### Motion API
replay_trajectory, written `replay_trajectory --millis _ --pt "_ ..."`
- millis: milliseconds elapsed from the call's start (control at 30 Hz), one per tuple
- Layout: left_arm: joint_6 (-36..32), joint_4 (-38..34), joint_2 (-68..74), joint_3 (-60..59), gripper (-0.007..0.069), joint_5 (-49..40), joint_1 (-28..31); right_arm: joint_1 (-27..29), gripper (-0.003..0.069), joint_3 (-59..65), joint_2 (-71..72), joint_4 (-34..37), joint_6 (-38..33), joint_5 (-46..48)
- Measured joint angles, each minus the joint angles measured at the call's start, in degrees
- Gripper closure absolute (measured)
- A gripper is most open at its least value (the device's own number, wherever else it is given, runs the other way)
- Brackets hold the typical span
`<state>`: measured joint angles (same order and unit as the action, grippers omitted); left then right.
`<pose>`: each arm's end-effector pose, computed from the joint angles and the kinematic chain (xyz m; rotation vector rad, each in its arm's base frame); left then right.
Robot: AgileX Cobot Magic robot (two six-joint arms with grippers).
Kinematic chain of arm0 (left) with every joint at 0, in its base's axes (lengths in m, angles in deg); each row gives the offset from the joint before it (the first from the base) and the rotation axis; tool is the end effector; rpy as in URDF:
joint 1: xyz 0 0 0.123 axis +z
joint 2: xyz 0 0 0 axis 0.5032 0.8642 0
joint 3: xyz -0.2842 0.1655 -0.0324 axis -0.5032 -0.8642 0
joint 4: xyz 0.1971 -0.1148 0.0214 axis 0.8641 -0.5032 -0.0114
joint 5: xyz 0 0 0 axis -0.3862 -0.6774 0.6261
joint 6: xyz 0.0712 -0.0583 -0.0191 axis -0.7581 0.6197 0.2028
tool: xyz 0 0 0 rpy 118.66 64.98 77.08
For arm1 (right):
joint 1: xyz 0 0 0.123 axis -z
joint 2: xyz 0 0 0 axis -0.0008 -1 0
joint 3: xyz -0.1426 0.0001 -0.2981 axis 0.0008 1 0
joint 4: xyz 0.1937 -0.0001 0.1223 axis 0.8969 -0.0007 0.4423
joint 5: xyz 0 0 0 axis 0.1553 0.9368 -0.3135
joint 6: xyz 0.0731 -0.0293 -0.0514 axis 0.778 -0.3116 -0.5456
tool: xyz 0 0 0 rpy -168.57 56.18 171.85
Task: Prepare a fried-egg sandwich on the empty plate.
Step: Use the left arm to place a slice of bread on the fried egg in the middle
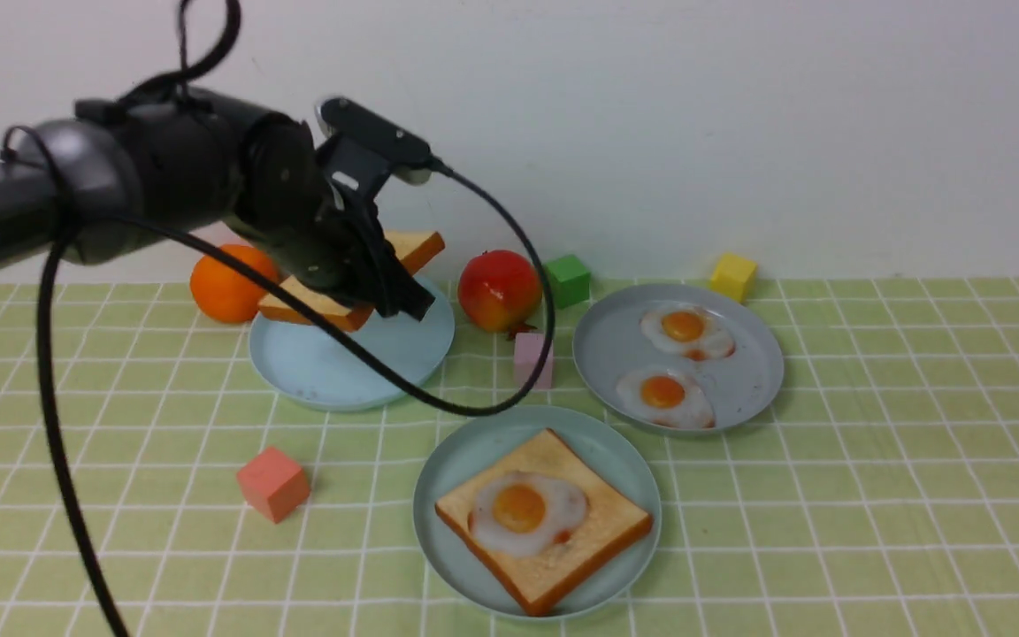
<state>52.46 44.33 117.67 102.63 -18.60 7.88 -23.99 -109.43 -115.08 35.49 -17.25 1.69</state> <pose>0.3831 -0.1521 0.3205 0.7346 2.2997 -0.0015 0.0476 0.0453 0.4186 -0.5315 2.2939 0.5149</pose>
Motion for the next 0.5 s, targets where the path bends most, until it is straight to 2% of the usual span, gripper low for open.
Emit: replay_trajectory --millis 167,200,333,500 --pt "3.73 -0.48 -6.57 -6.76 0.0607 -2.04 -7.98 0.00 0.0653 0.00 5.23 -4.51 2.84 0.17" --pt "4.84 -0.59 -7.49 -9.10 0.0607 -2.53 -11.59 0.00 0.0654 0.00 7.13 -5.71 3.18 0.31" --pt "6.17 -1.25 -7.04 -12.20 0.0607 -2.72 -18.89 0.00 0.0652 0.00 10.77 -6.92 3.91 1.05" --pt "6.64 -1.12 -5.65 -12.65 0.0607 -0.60 -21.66 0.00 0.0652 0.00 12.89 -7.10 4.03 3.00"
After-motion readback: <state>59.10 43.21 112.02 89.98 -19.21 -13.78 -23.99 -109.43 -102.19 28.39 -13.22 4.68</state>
